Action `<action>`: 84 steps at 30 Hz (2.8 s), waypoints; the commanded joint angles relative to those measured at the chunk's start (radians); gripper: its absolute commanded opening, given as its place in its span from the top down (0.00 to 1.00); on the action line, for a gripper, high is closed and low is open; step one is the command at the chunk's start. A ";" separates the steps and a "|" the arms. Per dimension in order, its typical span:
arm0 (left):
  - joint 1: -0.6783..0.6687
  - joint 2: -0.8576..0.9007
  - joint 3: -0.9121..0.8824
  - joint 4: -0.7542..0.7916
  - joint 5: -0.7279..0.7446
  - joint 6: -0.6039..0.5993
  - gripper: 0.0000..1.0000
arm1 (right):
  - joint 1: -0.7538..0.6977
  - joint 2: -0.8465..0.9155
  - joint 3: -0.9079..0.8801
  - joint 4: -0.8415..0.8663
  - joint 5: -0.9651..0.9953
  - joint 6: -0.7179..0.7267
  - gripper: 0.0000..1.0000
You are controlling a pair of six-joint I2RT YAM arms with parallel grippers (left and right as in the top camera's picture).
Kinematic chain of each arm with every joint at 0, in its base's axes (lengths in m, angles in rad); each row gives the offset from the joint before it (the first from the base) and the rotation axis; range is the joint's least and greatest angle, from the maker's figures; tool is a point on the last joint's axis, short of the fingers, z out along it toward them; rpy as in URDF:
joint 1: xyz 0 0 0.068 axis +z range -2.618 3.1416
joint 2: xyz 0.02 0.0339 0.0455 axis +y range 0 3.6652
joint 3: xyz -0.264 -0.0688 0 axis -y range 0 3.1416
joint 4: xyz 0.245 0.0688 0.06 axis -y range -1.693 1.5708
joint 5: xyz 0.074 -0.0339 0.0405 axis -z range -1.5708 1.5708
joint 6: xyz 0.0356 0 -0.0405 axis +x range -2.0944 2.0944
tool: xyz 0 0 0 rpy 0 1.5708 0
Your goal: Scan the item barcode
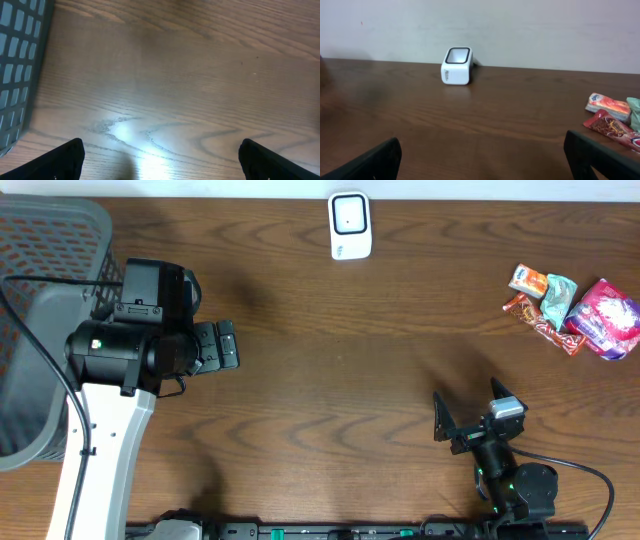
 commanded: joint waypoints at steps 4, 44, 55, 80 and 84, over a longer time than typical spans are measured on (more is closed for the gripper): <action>0.005 0.003 0.005 -0.003 -0.009 -0.006 0.02 | -0.004 -0.007 -0.002 -0.005 0.014 -0.017 0.01; 0.005 0.003 0.005 -0.003 -0.009 -0.006 0.02 | -0.058 -0.007 -0.001 -0.025 0.168 -0.034 0.01; 0.005 0.003 0.005 -0.003 -0.009 -0.006 0.02 | -0.058 -0.007 -0.001 -0.019 0.153 -0.034 0.01; 0.005 0.003 0.005 -0.003 -0.009 -0.006 0.02 | -0.058 -0.007 -0.001 -0.019 0.153 -0.034 0.01; 0.005 0.003 0.005 -0.003 -0.009 -0.005 0.02 | -0.058 -0.007 -0.001 -0.019 0.153 -0.034 0.01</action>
